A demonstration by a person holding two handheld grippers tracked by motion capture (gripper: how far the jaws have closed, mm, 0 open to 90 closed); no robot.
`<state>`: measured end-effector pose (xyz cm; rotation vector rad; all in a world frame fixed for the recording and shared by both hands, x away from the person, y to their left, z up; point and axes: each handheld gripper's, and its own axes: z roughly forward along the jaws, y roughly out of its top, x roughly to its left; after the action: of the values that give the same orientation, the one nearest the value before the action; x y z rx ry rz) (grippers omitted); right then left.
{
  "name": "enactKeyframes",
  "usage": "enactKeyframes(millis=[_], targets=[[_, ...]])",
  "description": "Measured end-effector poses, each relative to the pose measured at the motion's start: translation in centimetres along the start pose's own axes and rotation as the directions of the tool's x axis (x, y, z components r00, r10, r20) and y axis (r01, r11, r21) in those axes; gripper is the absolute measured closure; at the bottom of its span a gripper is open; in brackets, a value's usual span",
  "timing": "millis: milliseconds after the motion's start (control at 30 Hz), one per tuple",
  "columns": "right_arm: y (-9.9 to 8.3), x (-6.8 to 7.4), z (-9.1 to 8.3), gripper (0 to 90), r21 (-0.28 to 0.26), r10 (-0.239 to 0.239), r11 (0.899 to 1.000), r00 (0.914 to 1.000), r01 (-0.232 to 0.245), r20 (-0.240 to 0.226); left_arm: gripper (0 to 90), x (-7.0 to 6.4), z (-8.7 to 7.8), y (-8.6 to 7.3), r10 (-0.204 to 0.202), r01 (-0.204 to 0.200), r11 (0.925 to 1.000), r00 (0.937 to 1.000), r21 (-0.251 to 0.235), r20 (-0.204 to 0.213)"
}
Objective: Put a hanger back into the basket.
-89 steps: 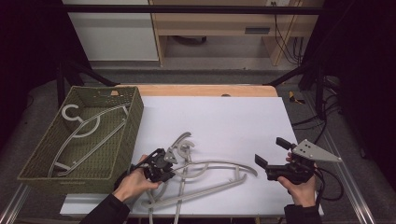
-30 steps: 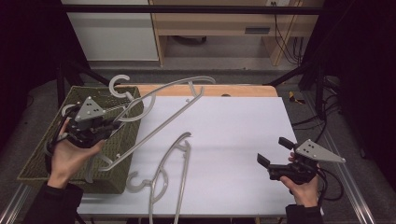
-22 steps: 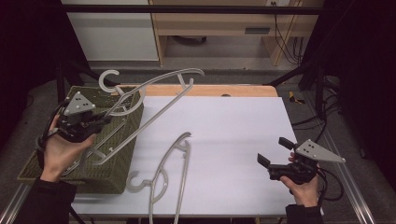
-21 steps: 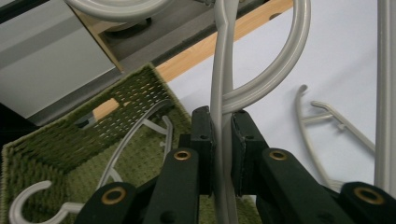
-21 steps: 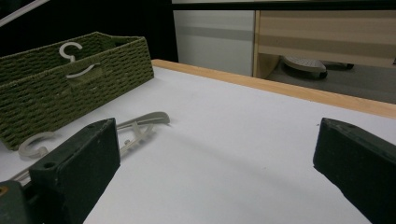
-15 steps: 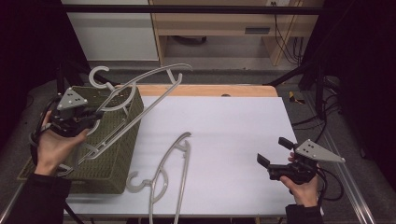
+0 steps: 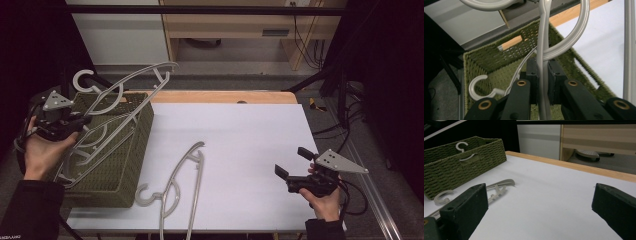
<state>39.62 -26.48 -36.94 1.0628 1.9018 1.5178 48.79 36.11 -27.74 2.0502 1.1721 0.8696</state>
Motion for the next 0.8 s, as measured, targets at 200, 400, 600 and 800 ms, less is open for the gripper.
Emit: enactKeyframes(millis=[200, 400, 600, 800], targets=[[-0.1, 0.0, 0.2, 0.8, 0.007, -0.001, 1.000, 1.0000, 0.001, -0.001, 81.3, 1.3, 0.9, -1.1, 0.006, -0.006, 0.9995, 0.9999, 0.031, -0.009], [-0.1, 0.0, 0.2, 0.8, 0.005, -0.002, 1.000, 1.0000, 0.002, -0.001, 81.3, 2.5, 1.3, -2.3, 0.014, -0.014, 0.9990, 0.9998, 0.042, -0.016], [-0.2, 0.0, 0.3, 0.8, 0.012, -0.005, 1.000, 1.0000, 0.005, 0.001, 81.3, 3.6, 1.4, -3.7, 0.027, -0.025, 0.9985, 0.9994, 0.049, -0.022], [-0.2, 0.0, 0.5, 0.8, 0.018, -0.002, 1.000, 1.0000, 0.002, 0.003, 81.3, 4.2, 1.5, -4.6, 0.044, -0.039, 0.9953, 0.9973, 0.089, -0.058]])
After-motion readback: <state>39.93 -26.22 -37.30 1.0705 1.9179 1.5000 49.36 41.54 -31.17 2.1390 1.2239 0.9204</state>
